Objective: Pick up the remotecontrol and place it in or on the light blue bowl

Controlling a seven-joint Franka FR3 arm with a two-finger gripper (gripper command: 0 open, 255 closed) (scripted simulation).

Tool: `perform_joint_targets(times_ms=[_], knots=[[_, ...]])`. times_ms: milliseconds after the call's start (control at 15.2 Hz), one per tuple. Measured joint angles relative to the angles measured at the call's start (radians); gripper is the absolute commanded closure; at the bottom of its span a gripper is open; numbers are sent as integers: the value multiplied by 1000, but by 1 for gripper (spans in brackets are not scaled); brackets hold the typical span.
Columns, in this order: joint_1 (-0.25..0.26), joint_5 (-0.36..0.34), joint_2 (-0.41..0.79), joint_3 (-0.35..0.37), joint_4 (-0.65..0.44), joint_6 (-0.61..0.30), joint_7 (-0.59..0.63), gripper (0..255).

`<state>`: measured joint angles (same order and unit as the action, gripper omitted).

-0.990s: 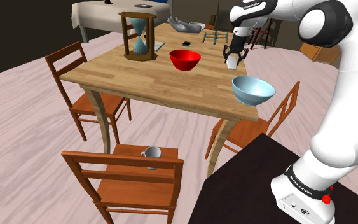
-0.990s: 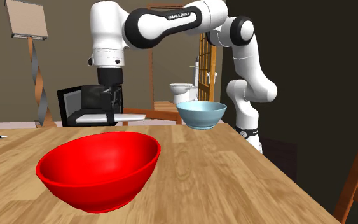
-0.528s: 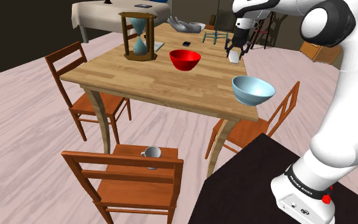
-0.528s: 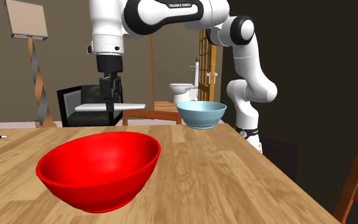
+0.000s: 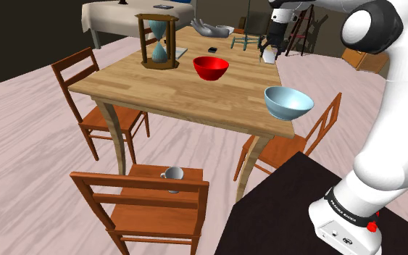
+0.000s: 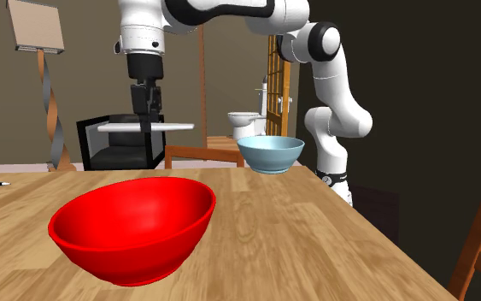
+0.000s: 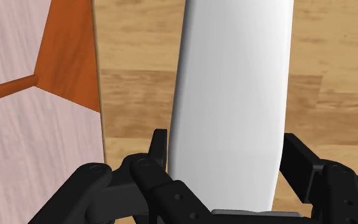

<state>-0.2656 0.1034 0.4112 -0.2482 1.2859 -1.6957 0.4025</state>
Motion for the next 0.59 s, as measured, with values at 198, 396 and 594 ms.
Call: perform_joint_targets(times_ms=[198,396,594], knots=[[-6,2,11,-1,-62,51,0,255],[11,-11,-44,-1,5,38,12,255],[46,-46,-193,-2,214,-26,34,255]])
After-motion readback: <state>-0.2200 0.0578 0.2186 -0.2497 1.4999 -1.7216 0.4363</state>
